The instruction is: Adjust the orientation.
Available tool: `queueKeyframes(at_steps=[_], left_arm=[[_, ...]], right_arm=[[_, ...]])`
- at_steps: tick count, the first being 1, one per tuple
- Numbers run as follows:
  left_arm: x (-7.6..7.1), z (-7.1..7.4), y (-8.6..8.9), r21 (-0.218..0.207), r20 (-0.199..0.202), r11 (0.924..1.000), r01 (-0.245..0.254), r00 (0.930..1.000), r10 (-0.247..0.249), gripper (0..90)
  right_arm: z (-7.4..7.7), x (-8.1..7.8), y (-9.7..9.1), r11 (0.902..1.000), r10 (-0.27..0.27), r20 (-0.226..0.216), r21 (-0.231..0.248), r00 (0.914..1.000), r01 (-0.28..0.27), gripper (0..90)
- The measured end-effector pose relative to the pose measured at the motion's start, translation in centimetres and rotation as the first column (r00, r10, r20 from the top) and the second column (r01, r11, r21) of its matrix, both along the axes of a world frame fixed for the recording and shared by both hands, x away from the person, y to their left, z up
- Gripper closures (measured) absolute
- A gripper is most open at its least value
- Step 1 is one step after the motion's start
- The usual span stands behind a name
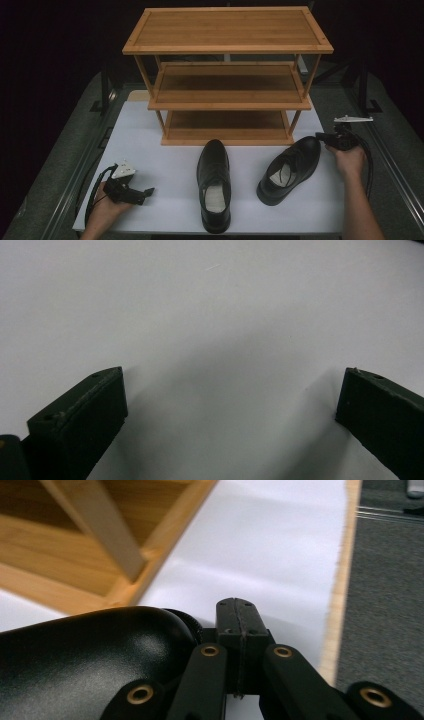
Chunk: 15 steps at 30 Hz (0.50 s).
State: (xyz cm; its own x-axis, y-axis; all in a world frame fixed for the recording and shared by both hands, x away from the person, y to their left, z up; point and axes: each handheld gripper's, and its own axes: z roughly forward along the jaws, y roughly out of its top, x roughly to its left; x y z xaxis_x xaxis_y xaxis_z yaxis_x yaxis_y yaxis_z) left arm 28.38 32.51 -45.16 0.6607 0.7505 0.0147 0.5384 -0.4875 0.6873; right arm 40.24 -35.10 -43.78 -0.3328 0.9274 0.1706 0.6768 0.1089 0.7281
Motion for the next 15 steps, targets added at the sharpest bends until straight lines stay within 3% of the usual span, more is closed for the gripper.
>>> queueKeyframes(at_steps=[15], left_arm=[[0.0, 0.0, 0.0, -0.001, 0.003, 1.0000, 0.000, 1.0000, 0.000, 0.0]], right_arm=[[-0.1, -2.9, 3.8, 0.9920, 0.126, 0.022, -0.015, 0.9918, -0.126, 90.0]])
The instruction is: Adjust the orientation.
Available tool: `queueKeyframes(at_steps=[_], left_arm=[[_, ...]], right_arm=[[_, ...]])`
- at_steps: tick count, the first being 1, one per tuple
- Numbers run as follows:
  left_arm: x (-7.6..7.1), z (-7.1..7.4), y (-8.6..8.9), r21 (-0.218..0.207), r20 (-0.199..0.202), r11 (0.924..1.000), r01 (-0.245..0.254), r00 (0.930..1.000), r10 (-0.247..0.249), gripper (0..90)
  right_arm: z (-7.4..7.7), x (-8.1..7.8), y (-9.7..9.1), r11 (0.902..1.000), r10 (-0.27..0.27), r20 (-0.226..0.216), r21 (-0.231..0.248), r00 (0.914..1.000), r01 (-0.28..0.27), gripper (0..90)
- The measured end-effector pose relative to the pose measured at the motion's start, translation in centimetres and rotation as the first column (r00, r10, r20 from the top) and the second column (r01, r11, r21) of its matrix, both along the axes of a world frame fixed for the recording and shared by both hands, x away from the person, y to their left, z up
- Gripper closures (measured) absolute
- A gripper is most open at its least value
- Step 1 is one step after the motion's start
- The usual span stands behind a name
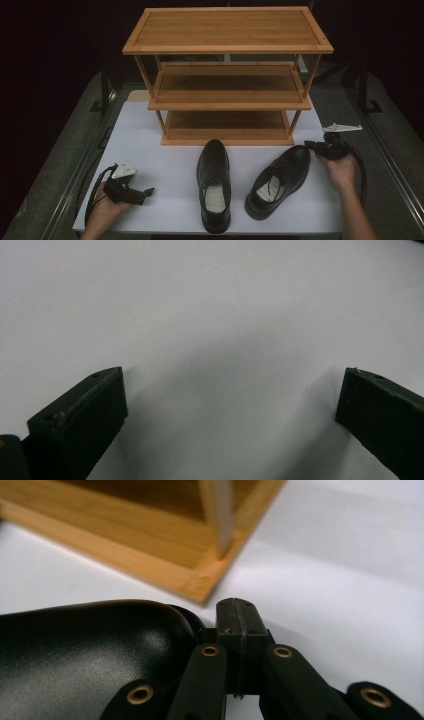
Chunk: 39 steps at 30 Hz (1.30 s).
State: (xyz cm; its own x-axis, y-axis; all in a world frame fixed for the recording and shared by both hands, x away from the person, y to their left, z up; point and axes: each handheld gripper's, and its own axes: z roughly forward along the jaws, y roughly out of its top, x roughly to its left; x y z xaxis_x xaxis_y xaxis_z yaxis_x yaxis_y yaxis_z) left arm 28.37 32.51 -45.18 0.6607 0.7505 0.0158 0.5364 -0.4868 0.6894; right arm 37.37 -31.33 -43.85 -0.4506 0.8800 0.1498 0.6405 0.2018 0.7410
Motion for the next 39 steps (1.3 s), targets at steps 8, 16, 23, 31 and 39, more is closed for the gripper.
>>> queueKeyframes(at_steps=[8, 16, 23, 31, 39], left_arm=[[0.0, 0.0, 0.0, 0.002, -0.001, 1.0000, 0.001, 1.0000, -0.001, 0.0], [0.0, 0.0, 0.0, 0.002, -0.001, 1.0000, 0.001, 1.0000, -0.001, 0.0], [0.0, 0.0, 0.0, 0.002, 0.001, 1.0000, 0.000, 1.0000, 0.000, 0.0], [0.0, 0.0, 0.0, 0.002, 0.000, 1.0000, 0.000, 1.0000, 0.000, 0.0], [0.0, 0.0, 0.0, 0.002, -0.002, 1.0000, 0.000, 1.0000, 0.000, 0.0]], right_arm=[[0.6, -1.9, 0.1, 0.9999, -0.013, 0.037, 0.003, 0.9992, 0.013, 90.0], [1.5, -7.0, -0.3, 0.9998, 0.000, 0.074, 0.018, 0.9972, -0.001, 90.0], [0.6, -10.5, 0.1, 0.9996, 0.028, 0.049, 0.008, 0.9984, -0.029, 90.0], [-0.5, -11.9, 1.1, 0.9973, 0.074, 0.019, 0.007, 0.9971, -0.074, 90.0], [-0.9, -10.9, 2.0, 0.9949, 0.101, 0.003, 0.003, 0.9949, -0.101, 90.0]])
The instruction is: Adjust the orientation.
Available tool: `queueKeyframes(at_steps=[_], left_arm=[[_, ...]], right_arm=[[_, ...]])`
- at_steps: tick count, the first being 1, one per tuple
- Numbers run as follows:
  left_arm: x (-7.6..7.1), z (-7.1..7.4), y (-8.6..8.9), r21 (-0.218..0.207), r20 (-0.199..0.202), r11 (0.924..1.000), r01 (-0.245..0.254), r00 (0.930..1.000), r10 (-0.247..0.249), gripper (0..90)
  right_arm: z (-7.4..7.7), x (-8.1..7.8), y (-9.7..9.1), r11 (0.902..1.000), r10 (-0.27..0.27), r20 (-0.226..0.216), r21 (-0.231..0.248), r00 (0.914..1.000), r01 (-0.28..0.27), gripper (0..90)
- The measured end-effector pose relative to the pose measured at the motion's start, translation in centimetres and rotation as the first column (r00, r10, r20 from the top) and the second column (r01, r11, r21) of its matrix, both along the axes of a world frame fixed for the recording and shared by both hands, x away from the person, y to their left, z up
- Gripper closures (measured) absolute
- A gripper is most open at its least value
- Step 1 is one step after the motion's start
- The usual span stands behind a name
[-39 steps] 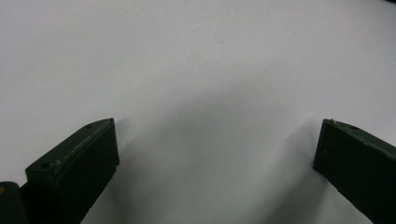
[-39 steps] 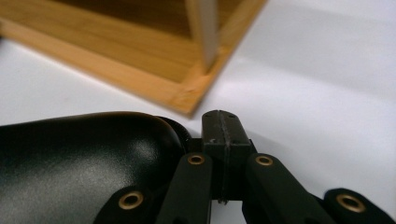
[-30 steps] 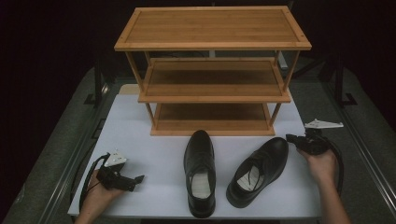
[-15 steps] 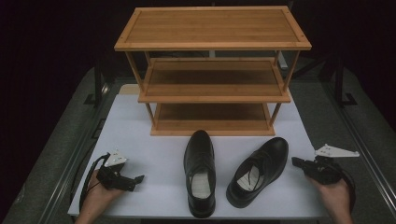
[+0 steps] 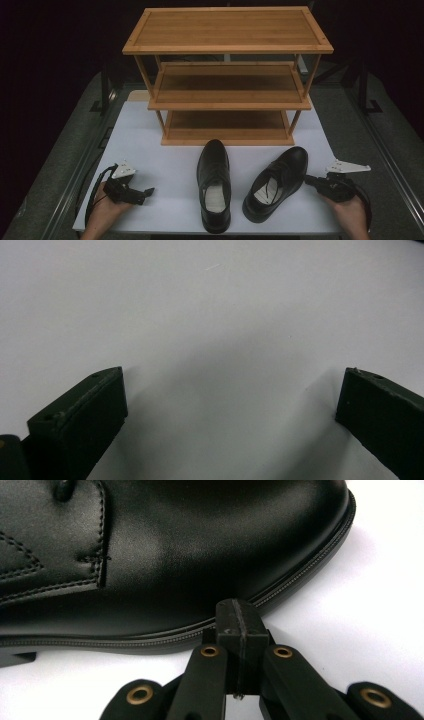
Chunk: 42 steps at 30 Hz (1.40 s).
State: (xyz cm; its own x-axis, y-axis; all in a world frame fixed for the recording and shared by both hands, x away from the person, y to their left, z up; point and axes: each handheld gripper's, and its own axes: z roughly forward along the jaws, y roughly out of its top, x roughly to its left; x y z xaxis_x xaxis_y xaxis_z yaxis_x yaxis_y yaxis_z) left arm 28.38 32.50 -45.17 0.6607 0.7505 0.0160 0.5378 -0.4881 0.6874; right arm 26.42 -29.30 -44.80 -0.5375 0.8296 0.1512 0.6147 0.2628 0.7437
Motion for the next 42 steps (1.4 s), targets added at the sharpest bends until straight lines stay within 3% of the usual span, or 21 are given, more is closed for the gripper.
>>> queueKeyframes(at_steps=[11, 15, 30, 33, 34, 42], left_arm=[[0.0, 0.0, 0.0, -0.001, -0.002, 1.0000, 0.000, 1.0000, 0.000, 0.0], [0.0, 0.0, 0.0, 0.000, -0.002, 1.0000, 0.001, 1.0000, -0.001, 0.0], [0.0, 0.0, 0.0, 0.000, -0.002, 1.0000, 0.000, 1.0000, 0.000, 0.0], [0.0, 0.0, 0.0, 0.000, -0.001, 1.0000, 0.001, 1.0000, -0.001, 0.0], [0.0, 0.0, 0.0, 0.000, -0.001, 1.0000, 0.001, 1.0000, -0.001, 0.0], [0.0, 0.0, 0.0, 0.001, 0.000, 1.0000, 0.001, 1.0000, -0.001, 0.0]], right_arm=[[0.0, 2.3, 1.2, 0.9995, 0.032, -0.004, -0.003, 0.9995, -0.032, 90.0], [0.1, 3.5, 2.5, 0.9981, 0.057, -0.002, -0.024, 0.9984, -0.057, 90.0], [0.1, 5.8, 6.1, 0.9922, 0.121, 0.006, -0.031, 0.9927, -0.121, 90.0], [0.2, 5.5, 6.1, 0.9923, 0.121, 0.012, -0.026, 0.9925, -0.121, 90.0], [0.5, 4.9, 5.7, 0.9914, 0.131, 0.016, 0.005, 0.9913, -0.131, 90.0], [0.4, 1.3, 5.1, 0.9878, 0.153, 0.013, 0.029, 0.9882, -0.153, 90.0]])
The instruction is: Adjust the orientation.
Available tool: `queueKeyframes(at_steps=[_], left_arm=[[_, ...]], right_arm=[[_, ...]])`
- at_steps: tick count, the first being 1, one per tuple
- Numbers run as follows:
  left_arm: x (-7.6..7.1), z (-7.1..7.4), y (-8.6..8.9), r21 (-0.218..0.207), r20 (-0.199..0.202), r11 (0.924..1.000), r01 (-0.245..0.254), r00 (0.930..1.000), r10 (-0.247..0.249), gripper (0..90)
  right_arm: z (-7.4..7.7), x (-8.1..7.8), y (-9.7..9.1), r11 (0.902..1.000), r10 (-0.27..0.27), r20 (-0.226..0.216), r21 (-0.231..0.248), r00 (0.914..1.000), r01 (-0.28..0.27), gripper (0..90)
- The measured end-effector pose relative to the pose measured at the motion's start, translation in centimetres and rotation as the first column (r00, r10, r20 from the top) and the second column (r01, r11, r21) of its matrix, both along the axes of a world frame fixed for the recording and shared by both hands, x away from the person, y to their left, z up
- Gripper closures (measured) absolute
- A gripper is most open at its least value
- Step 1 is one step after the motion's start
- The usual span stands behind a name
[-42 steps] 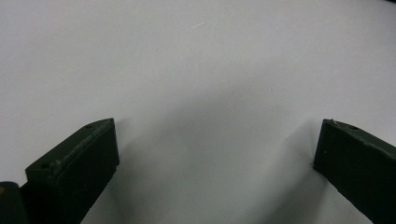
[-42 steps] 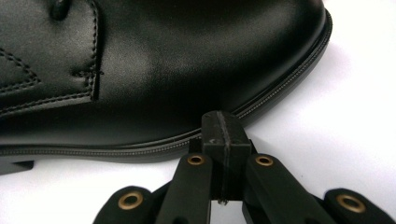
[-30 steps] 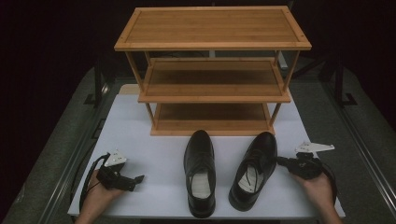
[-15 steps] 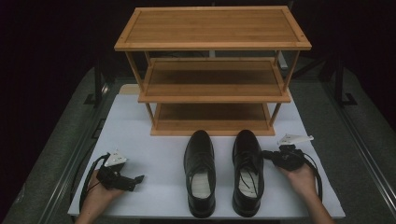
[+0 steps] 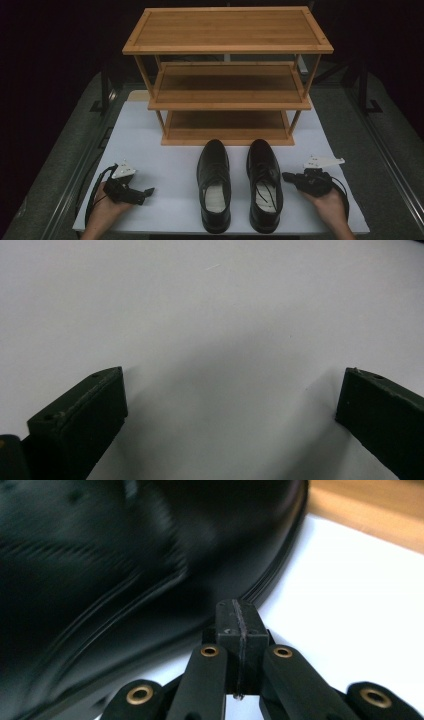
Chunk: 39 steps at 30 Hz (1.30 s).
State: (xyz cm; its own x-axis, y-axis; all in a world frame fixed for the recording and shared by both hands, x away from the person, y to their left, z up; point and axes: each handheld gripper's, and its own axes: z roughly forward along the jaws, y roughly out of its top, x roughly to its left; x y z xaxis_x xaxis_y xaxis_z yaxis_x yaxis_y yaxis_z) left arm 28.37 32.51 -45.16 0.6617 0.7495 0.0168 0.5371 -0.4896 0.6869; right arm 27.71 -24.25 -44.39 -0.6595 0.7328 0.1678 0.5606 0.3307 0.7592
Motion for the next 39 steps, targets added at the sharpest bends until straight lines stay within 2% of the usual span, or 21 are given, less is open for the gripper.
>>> queueKeyframes(at_steps=[2, 3, 5, 7, 8, 11, 15, 28, 39], left_arm=[[0.0, 0.0, 0.0, -0.001, 0.001, 1.0000, -0.001, 1.0000, 0.001, 0.0], [0.0, 0.0, 0.0, -0.001, 0.001, 1.0000, -0.001, 1.0000, 0.001, 0.0], [0.0, 0.0, 0.0, -0.001, 0.002, 1.0000, -0.002, 1.0000, 0.002, 0.0], [0.0, 0.0, 0.0, -0.002, 0.001, 1.0000, -0.002, 1.0000, 0.002, 0.0], [0.0, 0.0, 0.0, 0.000, -0.001, 1.0000, -0.001, 1.0000, 0.001, 0.0], [0.0, 0.0, 0.0, -0.002, 0.001, 1.0000, -0.002, 1.0000, 0.002, 0.0], [0.0, 0.0, 0.0, -0.001, 0.002, 1.0000, -0.002, 1.0000, 0.002, 0.0], [0.0, 0.0, 0.0, -0.001, 0.002, 1.0000, -0.001, 1.0000, 0.001, 0.0], [0.0, 0.0, 0.0, -0.001, 0.003, 1.0000, -0.001, 1.0000, 0.001, 0.0]], right_arm=[[-0.1, -1.3, 0.0, 0.9999, 0.009, -0.005, 0.006, 1.0000, -0.009, 90.0], [-0.1, -1.3, 0.0, 0.9999, 0.009, -0.005, 0.006, 1.0000, -0.009, 90.0], [-0.3, -2.3, 0.4, 0.9997, 0.024, -0.016, -0.005, 0.9996, -0.024, 90.0], [-0.4, -2.5, 0.5, 0.9996, 0.029, -0.017, -0.005, 0.9994, -0.029, 90.0], [-0.6, -2.6, 1.2, 0.9987, 0.045, -0.021, -0.022, 0.9988, -0.045, 90.0], [-0.5, -2.6, 1.4, 0.9987, 0.040, -0.012, -0.032, 0.9991, -0.040, 90.0], [-0.7, -2.5, 1.6, 0.9991, 0.038, -0.011, -0.019, 0.9992, -0.039, 90.0], [-0.5, -1.5, 5.6, 0.9929, 0.114, -0.007, -0.035, 0.9935, -0.114, 90.0], [-0.3, -2.0, 6.3, 0.9903, 0.133, 0.002, -0.041, 0.9911, -0.133, 90.0]])
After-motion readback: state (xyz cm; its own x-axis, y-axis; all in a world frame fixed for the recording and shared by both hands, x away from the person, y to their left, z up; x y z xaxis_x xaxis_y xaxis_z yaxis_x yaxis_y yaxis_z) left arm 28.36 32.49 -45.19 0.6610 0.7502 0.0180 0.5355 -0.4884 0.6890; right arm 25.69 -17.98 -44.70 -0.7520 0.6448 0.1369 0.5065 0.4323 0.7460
